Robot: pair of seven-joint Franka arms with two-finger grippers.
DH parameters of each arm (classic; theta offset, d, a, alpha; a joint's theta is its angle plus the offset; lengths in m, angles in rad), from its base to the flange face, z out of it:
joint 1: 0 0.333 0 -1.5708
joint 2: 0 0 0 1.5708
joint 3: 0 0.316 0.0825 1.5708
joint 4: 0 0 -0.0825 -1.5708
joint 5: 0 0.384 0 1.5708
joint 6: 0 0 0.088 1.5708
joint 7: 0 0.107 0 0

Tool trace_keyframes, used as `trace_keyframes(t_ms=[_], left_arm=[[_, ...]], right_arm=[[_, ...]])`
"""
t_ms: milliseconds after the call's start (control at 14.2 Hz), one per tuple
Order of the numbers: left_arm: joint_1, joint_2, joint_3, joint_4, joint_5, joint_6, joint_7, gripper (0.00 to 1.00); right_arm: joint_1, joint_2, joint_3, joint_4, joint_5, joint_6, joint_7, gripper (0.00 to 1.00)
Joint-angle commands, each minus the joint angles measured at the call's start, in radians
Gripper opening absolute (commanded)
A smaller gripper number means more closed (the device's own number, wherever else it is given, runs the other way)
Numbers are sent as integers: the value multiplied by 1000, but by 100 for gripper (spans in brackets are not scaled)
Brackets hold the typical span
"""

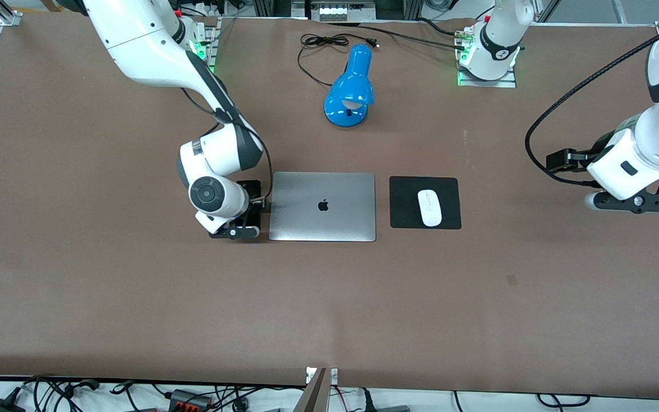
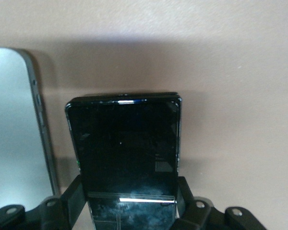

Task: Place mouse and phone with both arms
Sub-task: 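Carry the phone beside the laptop while the left gripper releases and withdraws, then lower the phone beside the laptop and open the right gripper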

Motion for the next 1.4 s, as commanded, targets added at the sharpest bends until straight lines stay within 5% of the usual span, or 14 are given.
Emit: trace_keyframes(t_ms=[0, 211, 281, 351, 421, 702, 1053, 1333], left_arm=[[-2, 14, 23, 33, -35, -34, 10, 100], [-60, -60, 260, -58, -236, -30, 42, 100], [-68, -98, 275, -88, -256, -24, 64, 100], [-66, -123, 278, -96, -246, 8, 79, 100], [-66, -161, 283, -118, -211, 31, 81, 100], [-63, -305, 287, -312, -152, 206, 87, 100], [-54, -307, 276, -323, -153, 203, 76, 100], [-68, -303, 273, -317, -150, 208, 76, 100]], right_arm=[[10, -6, -10, -17, 15, 4, 9, 30], [10, 7, -10, -20, 16, 25, 11, 30], [10, 9, -10, -20, 16, 28, 11, 30], [10, 7, -8, -18, 16, 30, 14, 44], [4, 4, -10, -12, 18, 25, 29, 99], [-2, -74, -13, -2, 16, 17, 52, 100], [-45, -177, -20, 90, 4, -114, 31, 100], [-103, -194, -20, 319, -2, -385, -6, 100]])
